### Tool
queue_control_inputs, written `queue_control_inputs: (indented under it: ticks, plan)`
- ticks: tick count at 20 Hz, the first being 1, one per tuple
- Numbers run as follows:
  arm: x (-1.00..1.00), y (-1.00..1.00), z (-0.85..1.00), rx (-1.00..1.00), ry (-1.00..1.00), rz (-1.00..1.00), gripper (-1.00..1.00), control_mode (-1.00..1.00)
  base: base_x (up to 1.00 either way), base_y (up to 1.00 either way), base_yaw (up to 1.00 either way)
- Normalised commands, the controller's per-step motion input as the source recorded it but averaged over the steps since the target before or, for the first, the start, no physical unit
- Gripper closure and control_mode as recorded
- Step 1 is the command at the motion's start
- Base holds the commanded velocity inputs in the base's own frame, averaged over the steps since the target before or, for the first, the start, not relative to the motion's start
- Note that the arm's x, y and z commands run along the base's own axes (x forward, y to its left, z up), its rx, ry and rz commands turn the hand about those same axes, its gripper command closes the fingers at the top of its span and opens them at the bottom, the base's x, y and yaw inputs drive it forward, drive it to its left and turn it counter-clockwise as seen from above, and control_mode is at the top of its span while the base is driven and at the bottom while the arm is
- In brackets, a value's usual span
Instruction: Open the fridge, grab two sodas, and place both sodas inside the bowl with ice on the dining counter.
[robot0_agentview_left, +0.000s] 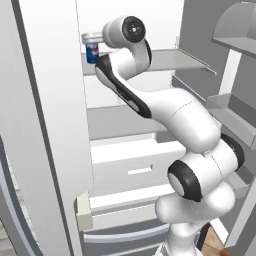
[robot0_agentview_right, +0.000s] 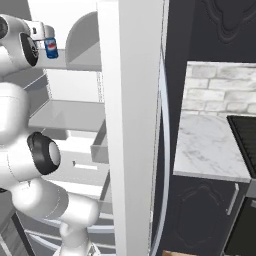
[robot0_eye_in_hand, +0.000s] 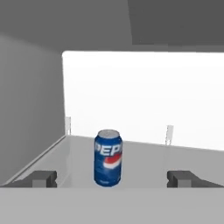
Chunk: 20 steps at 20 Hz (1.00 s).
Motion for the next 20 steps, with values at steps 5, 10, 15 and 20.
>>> queue_control_inputs:
  ticks: [5,10,15,20]
  plan:
    - [0.3,0.07,-0.17,0.0,0.0,0.0,-1.0,-1.0,0.0,0.0,0.0]
    - [0.31,0.06,-0.17,0.0,0.0,0.0,-1.0,-1.0,0.0,0.0,0.0]
    - [0.28,0.07,-0.16,0.0,0.0,0.0,-1.0,-1.0,0.0,0.0,0.0]
    - [0.25,0.08,-0.14,0.0,0.0,0.0,-1.0,-1.0,0.0,0.0,0.0]
